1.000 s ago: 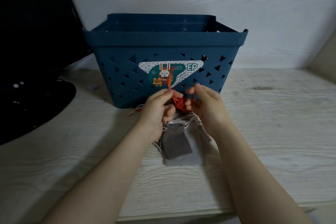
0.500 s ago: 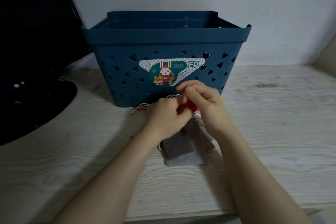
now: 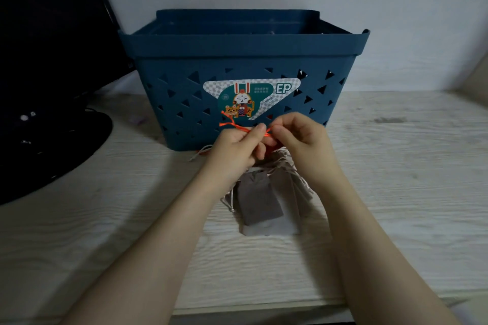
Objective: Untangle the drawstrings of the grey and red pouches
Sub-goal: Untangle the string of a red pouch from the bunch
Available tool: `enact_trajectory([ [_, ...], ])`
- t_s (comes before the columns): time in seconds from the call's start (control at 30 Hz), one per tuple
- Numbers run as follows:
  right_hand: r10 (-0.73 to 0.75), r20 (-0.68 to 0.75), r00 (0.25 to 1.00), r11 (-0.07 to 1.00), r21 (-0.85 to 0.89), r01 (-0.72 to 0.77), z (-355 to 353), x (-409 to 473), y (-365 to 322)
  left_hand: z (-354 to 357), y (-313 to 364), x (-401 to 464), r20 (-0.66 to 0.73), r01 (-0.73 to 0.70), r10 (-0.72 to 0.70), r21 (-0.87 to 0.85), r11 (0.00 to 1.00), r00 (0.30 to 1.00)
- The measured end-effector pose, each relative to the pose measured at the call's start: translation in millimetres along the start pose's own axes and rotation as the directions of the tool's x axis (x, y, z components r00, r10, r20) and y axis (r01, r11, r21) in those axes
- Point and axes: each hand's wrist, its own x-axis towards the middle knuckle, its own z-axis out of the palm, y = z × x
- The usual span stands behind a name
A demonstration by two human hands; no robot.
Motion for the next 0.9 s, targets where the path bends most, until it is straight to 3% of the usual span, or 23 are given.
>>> enact_trajectory([
  [0.1, -0.017, 0.011, 1.0, 1.0, -0.012, 0.017, -1, -2, 0, -2, 3, -1, -0.001, 0.051, -0.051, -0.021, 0.998, 0.999],
  [0.23, -0.019, 0.16, 0.987, 0.998, -0.063, 0.029, -3, -4, -1, -3, 1, 1, -0.015, 0.071, -0.074, -0.112, 0.991, 0.997],
  [0.37, 0.057, 0.11, 0.992, 0.997, 0.05, -0.063, -4, -1, 1, -5, 0, 1, 0.018, 0.06, -0.059, -0.097, 0.993, 0.998],
  [0.47, 0.079, 0.112, 0.991, 0.996, 0.034, -0.083, -4, -1, 3, -7, -1, 2, 0.031, 0.056, -0.053, -0.111, 0.992, 0.998],
  [0.57, 0.052, 0.142, 0.989, 0.998, -0.048, -0.046, -3, -3, 4, -7, 1, 0, 0.029, -0.016, 0.016, 0.009, 1.0, 0.999],
  [0.77, 0.002, 0.045, 0.999, 0.999, -0.048, 0.0, -2, -4, -1, -14, 3, 4, 0.042, -0.208, 0.204, 0.183, 0.961, 0.978],
  [0.9, 0.041, 0.029, 0.999, 0.998, -0.042, -0.039, -1, -3, 1, -16, 2, 4, 0.077, -0.222, 0.21, 0.21, 0.952, 0.975],
])
